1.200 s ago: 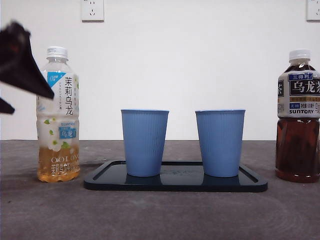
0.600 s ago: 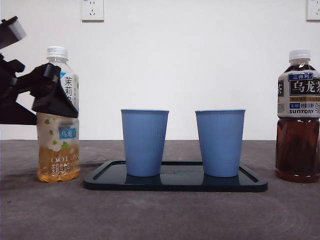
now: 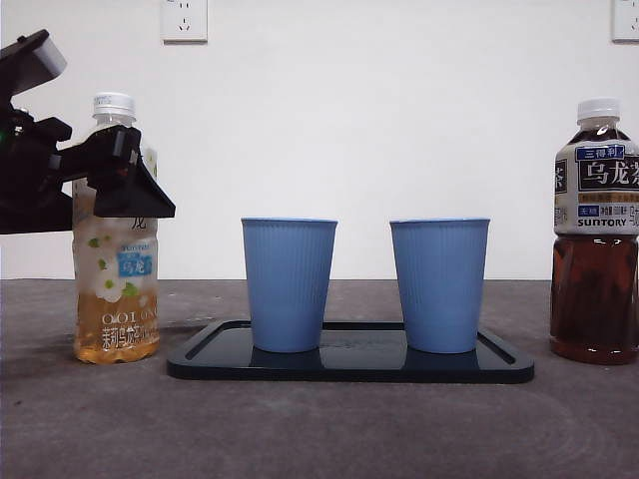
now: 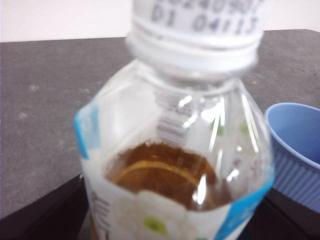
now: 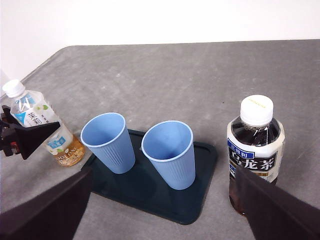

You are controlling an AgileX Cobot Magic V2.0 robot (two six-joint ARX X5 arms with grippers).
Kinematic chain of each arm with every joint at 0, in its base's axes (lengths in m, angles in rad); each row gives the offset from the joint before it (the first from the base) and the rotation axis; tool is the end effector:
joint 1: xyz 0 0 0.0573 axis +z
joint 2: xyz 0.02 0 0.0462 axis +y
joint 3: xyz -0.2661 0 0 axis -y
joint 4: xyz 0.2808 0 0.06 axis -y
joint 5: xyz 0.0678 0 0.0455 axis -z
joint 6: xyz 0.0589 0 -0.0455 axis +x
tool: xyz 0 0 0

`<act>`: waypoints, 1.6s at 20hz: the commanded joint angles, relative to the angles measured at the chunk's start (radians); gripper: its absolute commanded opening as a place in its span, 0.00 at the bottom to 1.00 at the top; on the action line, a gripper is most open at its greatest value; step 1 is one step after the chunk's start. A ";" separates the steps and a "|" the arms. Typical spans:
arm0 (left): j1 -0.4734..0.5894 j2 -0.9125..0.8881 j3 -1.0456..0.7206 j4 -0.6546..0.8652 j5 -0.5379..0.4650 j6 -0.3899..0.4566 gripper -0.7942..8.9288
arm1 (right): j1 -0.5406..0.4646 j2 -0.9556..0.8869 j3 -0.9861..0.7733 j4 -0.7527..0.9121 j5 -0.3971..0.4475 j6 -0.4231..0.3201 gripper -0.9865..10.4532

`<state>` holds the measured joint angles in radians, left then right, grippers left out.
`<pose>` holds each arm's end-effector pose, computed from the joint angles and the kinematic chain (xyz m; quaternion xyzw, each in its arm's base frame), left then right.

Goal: Pour the drink into the cup

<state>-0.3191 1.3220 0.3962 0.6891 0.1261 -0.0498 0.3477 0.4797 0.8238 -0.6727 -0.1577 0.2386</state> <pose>0.2768 -0.0992 0.1435 -0.0127 0.1229 -0.2162 0.9685 0.1353 0.0589 0.3369 0.0983 0.1910 0.2255 0.9503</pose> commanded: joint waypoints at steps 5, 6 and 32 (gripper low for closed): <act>-0.004 0.032 0.005 0.016 -0.003 0.032 0.31 | 0.006 0.002 0.012 0.019 0.003 -0.011 0.49; -0.004 0.031 0.005 0.018 -0.003 0.039 0.27 | 0.006 0.002 0.012 0.019 0.003 -0.011 0.49; -0.142 -0.151 0.367 -0.776 -0.124 0.203 0.24 | 0.006 0.002 0.012 0.021 0.001 -0.011 0.49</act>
<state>-0.4549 1.1744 0.7292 -0.1020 0.0196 0.0967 0.3477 0.4797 0.8238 -0.6624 -0.1570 0.2356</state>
